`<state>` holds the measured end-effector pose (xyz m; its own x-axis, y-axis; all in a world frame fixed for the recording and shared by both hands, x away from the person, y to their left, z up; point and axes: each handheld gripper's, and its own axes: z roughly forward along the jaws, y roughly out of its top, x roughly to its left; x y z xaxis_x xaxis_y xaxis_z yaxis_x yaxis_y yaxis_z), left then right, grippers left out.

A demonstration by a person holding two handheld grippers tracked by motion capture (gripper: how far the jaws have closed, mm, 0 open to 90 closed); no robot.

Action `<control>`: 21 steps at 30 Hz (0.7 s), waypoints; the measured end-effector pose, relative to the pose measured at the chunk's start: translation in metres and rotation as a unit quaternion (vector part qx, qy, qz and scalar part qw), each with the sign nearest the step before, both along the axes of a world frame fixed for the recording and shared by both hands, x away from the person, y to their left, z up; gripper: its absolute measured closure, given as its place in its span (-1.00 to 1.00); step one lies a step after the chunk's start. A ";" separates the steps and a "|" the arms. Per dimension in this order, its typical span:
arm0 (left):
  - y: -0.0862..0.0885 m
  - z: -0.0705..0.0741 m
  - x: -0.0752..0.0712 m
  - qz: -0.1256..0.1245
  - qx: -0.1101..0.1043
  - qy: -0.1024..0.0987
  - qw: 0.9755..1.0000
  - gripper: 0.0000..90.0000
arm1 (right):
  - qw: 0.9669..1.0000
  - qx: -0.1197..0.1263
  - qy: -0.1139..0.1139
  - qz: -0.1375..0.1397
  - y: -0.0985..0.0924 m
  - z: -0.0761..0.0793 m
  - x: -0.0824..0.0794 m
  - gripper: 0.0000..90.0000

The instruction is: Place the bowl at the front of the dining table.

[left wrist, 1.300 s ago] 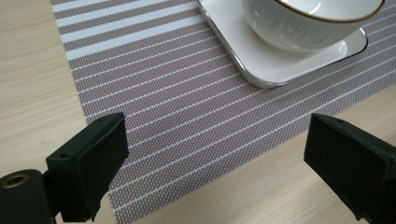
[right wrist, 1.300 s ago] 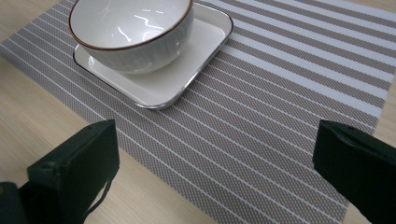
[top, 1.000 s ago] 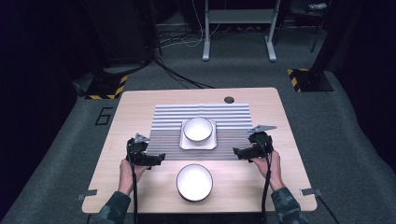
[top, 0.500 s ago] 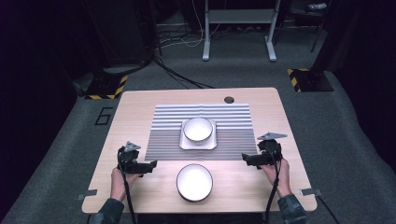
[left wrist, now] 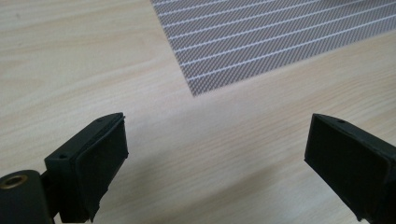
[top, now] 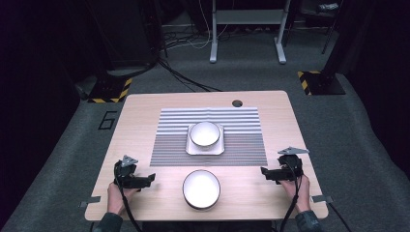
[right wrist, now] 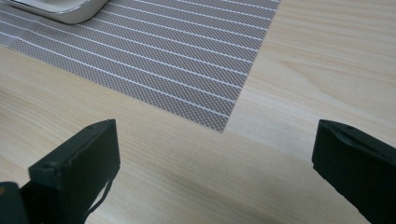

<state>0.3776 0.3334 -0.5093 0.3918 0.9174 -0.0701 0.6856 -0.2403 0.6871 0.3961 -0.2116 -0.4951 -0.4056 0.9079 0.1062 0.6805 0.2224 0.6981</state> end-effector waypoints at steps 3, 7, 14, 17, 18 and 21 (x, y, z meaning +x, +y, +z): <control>0.005 -0.003 -0.002 0.005 0.000 -0.001 1.000 -0.87 | 1.000 -0.007 -0.003 -0.003 -0.005 -0.003 -0.002 -0.99; 0.011 -0.005 -0.007 0.011 0.003 0.001 1.000 -0.87 | 1.000 -0.013 0.005 -0.016 -0.016 -0.008 -0.007 -0.99; 0.025 -0.010 -0.012 0.025 0.006 0.005 1.000 -0.88 | 0.999 -0.019 0.000 -0.034 -0.034 -0.011 -0.017 -0.99; 0.030 -0.012 -0.014 0.031 0.005 0.008 0.999 -0.88 | 0.999 -0.016 0.000 -0.043 -0.040 -0.013 -0.018 -0.99; 0.031 -0.013 -0.015 0.032 0.004 0.009 0.999 -0.88 | 0.999 -0.020 -0.002 -0.045 -0.042 -0.014 -0.019 -0.99; 0.036 -0.014 -0.018 0.043 0.001 0.003 0.999 -0.89 | 0.999 -0.020 0.000 -0.048 -0.045 -0.018 -0.021 -1.00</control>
<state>0.3596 0.3690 -0.5234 0.3103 0.9481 -0.0698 0.7085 -0.1817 0.6819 0.3755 -0.2570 -0.5134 -0.3163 0.9462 0.0678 0.6995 0.1843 0.6904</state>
